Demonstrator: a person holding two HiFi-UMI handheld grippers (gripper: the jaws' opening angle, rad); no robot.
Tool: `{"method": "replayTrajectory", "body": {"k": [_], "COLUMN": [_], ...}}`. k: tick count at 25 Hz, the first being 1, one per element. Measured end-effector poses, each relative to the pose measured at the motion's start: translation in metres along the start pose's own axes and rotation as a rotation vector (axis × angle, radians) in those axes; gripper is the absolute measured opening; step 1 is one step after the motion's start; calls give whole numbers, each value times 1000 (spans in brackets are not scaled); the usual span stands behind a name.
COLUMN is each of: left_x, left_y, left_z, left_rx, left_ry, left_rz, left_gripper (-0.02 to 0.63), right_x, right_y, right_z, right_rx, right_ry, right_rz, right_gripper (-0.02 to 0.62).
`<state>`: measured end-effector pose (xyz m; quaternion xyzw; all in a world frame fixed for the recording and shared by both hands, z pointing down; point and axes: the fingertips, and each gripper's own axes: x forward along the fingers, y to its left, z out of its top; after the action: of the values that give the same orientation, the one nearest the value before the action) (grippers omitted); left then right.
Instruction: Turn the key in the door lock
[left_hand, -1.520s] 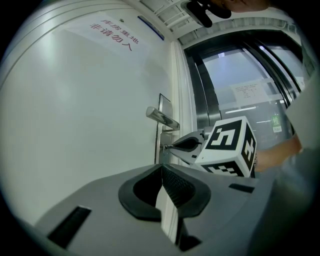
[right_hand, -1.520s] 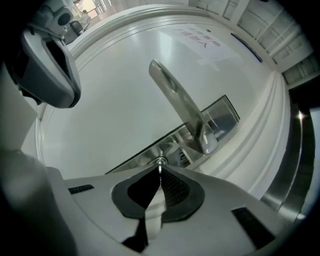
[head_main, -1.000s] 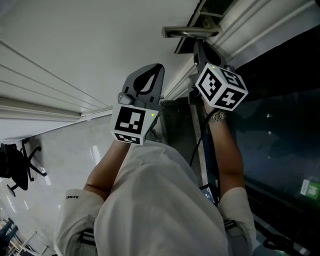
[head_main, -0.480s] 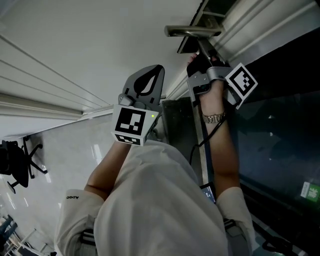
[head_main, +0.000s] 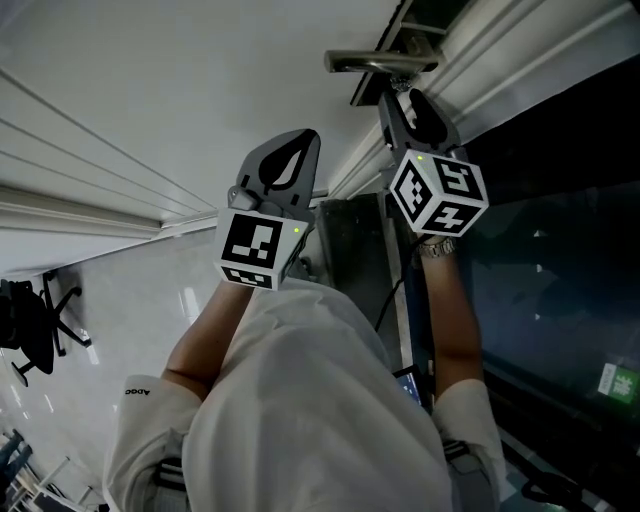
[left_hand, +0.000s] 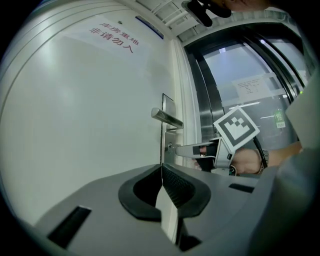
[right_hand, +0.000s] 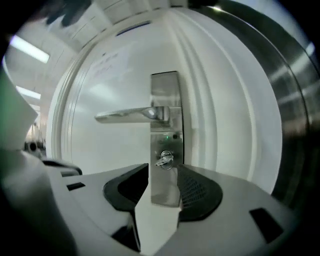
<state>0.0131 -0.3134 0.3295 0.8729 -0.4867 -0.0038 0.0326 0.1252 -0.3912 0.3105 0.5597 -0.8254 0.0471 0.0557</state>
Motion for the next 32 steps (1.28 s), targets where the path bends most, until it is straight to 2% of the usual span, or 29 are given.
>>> {"method": "replayTrajectory", "body": {"k": [3, 10, 13, 15, 17, 19, 21, 29, 32], "left_x": [1, 1, 0, 0, -1, -2, -3, -5, -6], "left_y": [-3, -7, -3, 0, 1, 3, 5, 9, 9], "left_z": [-2, -2, -3, -3, -3, -4, -5, -7, -6], "left_rx": [-4, 12, 14, 16, 16, 16, 16, 16, 12], "left_ry": [2, 5, 8, 9, 11, 15, 18, 21, 18], "left_rz": [-9, -22, -10, -3, 3, 9, 15, 23, 25], "left_gripper": [11, 11, 11, 11, 11, 11, 11, 11, 11], "right_x": [-2, 8, 10, 10, 12, 13, 13, 14, 14], "right_y": [4, 7, 7, 9, 10, 11, 10, 2, -2], "right_z": [5, 5, 9, 11, 9, 6, 7, 14, 15], "right_rx": [-337, -888, -1074, -1118, -1117, -1096, -1021, -398, -113], "right_ry": [-3, 66, 54, 48, 56, 55, 32, -16, -10], "right_rz": [-83, -199, -268, -287, -290, -295, -300, -172, -111], "right_gripper": [155, 154, 153, 152, 115, 27, 14, 14, 14]}}
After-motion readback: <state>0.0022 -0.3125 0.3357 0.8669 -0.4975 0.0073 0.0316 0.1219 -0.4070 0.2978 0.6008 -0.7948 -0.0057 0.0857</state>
